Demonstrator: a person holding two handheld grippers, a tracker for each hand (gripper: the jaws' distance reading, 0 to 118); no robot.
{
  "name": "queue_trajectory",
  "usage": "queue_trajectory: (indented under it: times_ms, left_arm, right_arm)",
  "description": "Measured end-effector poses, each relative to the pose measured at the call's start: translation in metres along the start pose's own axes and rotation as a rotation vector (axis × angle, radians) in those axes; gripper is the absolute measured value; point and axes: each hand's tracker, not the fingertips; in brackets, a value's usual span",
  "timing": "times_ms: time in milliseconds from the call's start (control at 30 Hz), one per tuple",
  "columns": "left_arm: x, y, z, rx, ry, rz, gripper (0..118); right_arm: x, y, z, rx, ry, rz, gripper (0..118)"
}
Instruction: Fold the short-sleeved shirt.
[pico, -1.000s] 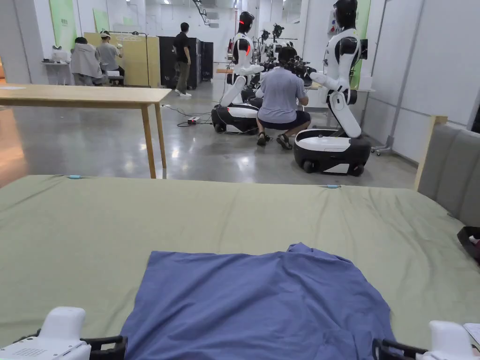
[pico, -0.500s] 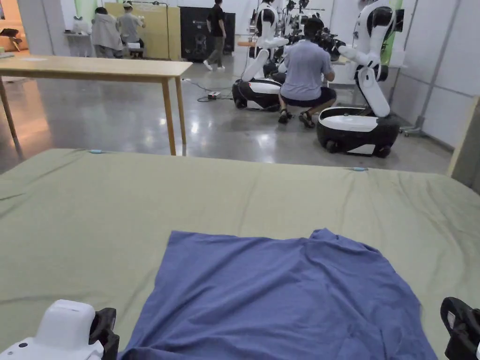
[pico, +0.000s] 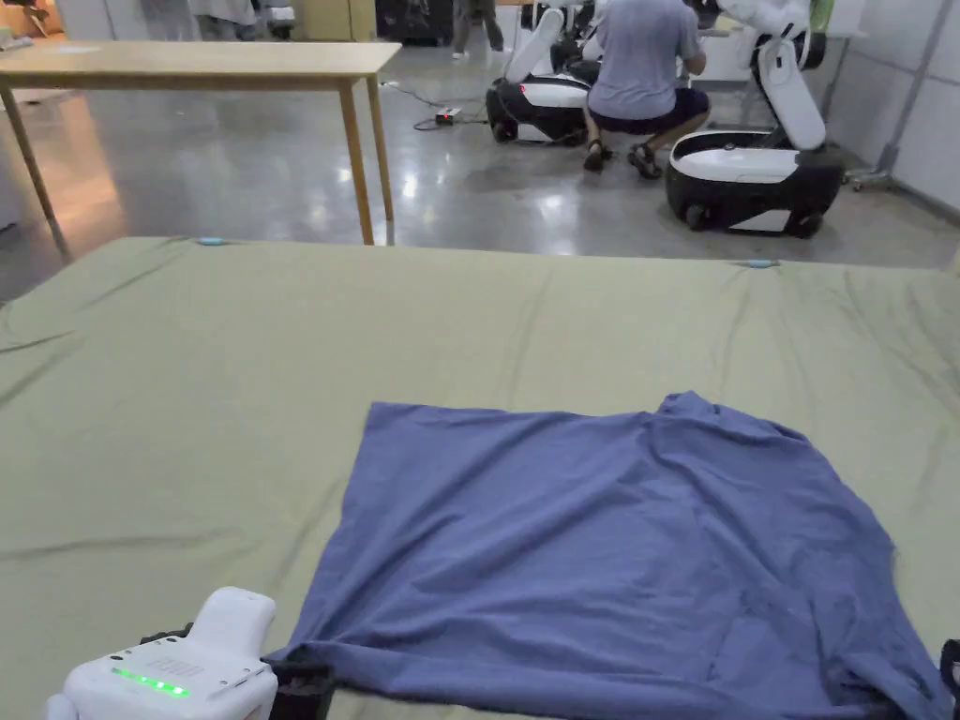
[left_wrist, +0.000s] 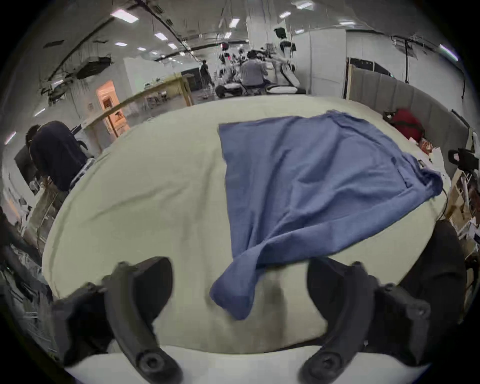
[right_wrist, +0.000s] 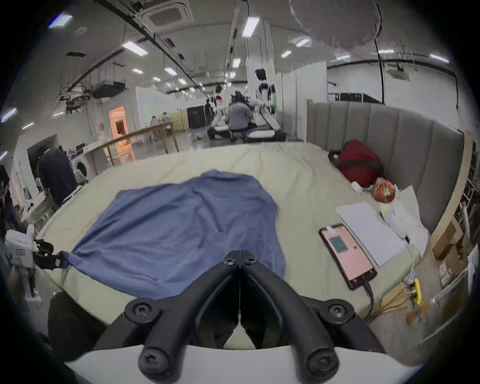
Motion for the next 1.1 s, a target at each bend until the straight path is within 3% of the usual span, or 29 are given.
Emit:
queue_trajectory:
  times_ms: [33,67,100,133,167,200,233,400,467,533,567,767,967,1100]
  left_arm:
    - [0.0,0.003,-0.007,-0.021,-0.001,-0.006,94]
    - [0.001,0.007,-0.014,-0.05,-0.016,-0.015,69]
    - [0.004,0.002,-0.016,-0.083,-0.019,-0.026,20]
    - [0.005,0.002,-0.021,-0.106,0.018,-0.035,8]
    - [0.009,0.004,-0.021,-0.066,-0.002,-0.023,8]
    - [0.011,0.006,-0.021,-0.066,-0.003,-0.019,8]
    - [0.015,0.003,-0.013,-0.065,-0.007,-0.018,8]
    - [0.025,0.008,0.002,-0.038,0.0,-0.017,8]
    - [0.028,0.01,0.003,-0.038,-0.005,-0.011,8]
    - [0.029,0.01,0.007,-0.034,-0.001,-0.01,8]
    - [0.03,0.011,0.007,-0.036,-0.003,-0.008,8]
    - [0.026,0.024,0.023,-0.014,-0.003,-0.022,8]
    - [0.026,0.096,0.038,0.124,0.059,-0.057,7]
    - [0.017,0.152,-0.01,0.106,0.08,-0.063,7]
  right_arm:
    - [0.003,0.0,-0.001,-0.015,-0.01,-0.001,1]
    - [0.007,-0.002,-0.002,-0.021,-0.018,-0.003,1]
    - [0.012,-0.003,-0.003,-0.038,-0.031,-0.007,1]
    - [0.016,-0.002,-0.004,-0.054,-0.035,-0.018,9]
    - [0.022,-0.002,-0.004,-0.068,-0.017,-0.043,35]
    - [0.027,-0.004,-0.006,-0.085,0.004,-0.057,89]
    - [0.029,-0.005,-0.009,-0.107,0.009,-0.055,117]
    - [0.017,-0.026,-0.032,-0.195,-0.005,0.078,116]
    - [0.012,-0.029,-0.053,-0.257,-0.01,0.128,103]
    - [0.01,-0.035,-0.068,-0.308,0.019,0.138,36]
    - [0.01,-0.037,-0.074,-0.323,0.016,0.128,12]
    - [0.03,-0.009,-0.042,-0.18,0.124,-0.074,11]
    - [0.026,0.07,-0.039,-0.05,0.145,-0.035,11]
    - [0.017,0.116,-0.096,-0.067,0.106,-0.025,11]
